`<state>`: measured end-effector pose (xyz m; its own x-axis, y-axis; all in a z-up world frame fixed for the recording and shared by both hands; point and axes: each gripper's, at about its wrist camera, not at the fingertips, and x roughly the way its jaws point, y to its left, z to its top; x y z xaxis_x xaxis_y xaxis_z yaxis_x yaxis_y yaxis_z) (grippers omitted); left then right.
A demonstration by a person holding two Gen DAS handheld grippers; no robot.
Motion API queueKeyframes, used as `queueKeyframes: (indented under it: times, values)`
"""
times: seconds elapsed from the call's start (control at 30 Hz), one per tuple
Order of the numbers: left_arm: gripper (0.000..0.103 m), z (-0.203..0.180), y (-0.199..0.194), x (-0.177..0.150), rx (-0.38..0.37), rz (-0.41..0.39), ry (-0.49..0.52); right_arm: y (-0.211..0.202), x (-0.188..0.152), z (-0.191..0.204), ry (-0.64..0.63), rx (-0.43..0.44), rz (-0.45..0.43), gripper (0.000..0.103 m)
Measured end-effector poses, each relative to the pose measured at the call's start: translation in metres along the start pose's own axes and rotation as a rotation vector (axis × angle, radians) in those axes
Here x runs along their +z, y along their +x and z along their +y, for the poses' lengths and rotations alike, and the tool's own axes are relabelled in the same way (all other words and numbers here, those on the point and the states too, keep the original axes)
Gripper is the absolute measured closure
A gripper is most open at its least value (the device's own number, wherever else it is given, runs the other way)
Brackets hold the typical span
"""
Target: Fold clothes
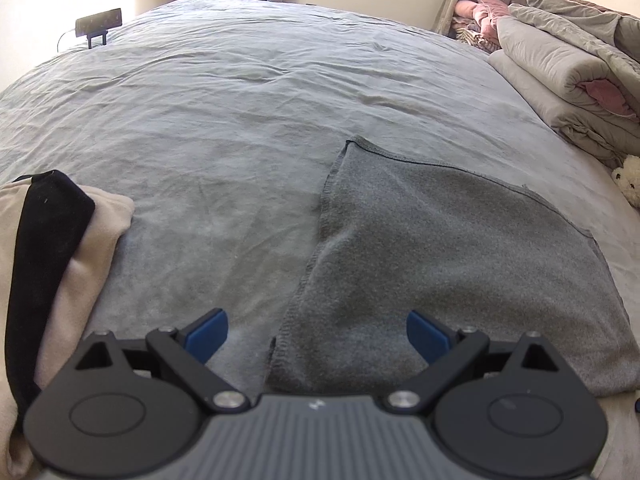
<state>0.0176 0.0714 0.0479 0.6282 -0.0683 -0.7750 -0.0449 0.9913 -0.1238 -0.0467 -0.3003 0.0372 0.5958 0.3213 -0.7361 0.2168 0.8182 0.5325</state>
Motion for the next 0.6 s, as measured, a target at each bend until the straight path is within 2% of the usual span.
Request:
queueKeyframes:
  times: [0.27, 0.47, 0.6]
  values:
    - [0.006, -0.005, 0.0044, -0.0023, -0.017, 0.019, 0.002, 0.0069, -0.0006, 0.0001, 0.022, -0.024, -0.076, 0.001]
    - [0.006, -0.0045, 0.0068, -0.003, -0.022, 0.033, -0.006, 0.011, -0.0061, 0.0082, 0.035, -0.092, -0.162, 0.003]
    - [0.006, -0.0002, 0.0085, -0.0019, -0.039, 0.051, -0.036, 0.0079, -0.0068, 0.0043, 0.085, -0.103, -0.208, 0.015]
